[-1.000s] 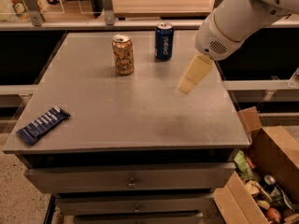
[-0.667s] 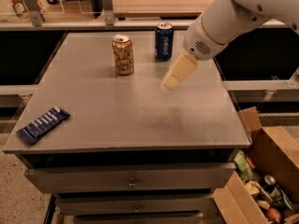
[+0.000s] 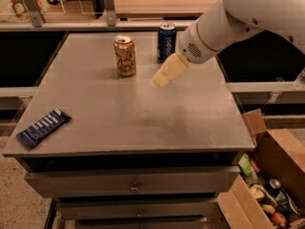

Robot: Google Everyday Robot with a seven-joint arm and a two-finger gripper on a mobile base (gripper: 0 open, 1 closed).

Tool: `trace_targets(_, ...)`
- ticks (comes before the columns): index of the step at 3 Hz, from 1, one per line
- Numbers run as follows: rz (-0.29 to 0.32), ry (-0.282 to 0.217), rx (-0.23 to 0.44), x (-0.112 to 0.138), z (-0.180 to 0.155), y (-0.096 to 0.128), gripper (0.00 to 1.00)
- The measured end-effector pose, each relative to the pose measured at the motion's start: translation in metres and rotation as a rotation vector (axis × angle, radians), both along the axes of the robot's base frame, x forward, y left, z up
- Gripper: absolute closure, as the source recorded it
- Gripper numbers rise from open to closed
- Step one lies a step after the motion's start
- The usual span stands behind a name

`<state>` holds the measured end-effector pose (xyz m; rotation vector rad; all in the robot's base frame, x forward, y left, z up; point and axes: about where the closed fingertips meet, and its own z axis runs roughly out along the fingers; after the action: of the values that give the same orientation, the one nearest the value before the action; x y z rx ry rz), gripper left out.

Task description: Knock orange can over

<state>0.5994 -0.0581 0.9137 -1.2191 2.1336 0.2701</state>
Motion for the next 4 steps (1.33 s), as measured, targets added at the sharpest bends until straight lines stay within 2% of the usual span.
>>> trace_targets(1, 0.005, 0.0, -0.003, -0.001, 0.0, 0.0, 0.0)
trace_targets(2, 0.002, -0.039, 0.034, 0.004, -0.003, 0.01, 0.0)
trace_targets(3, 0.011, -0.123, 0.096, 0.02, -0.008, 0.034, 0.0)
trace_targets(4, 0.041, -0.161, 0.165, 0.036, -0.015, 0.063, 0.0)
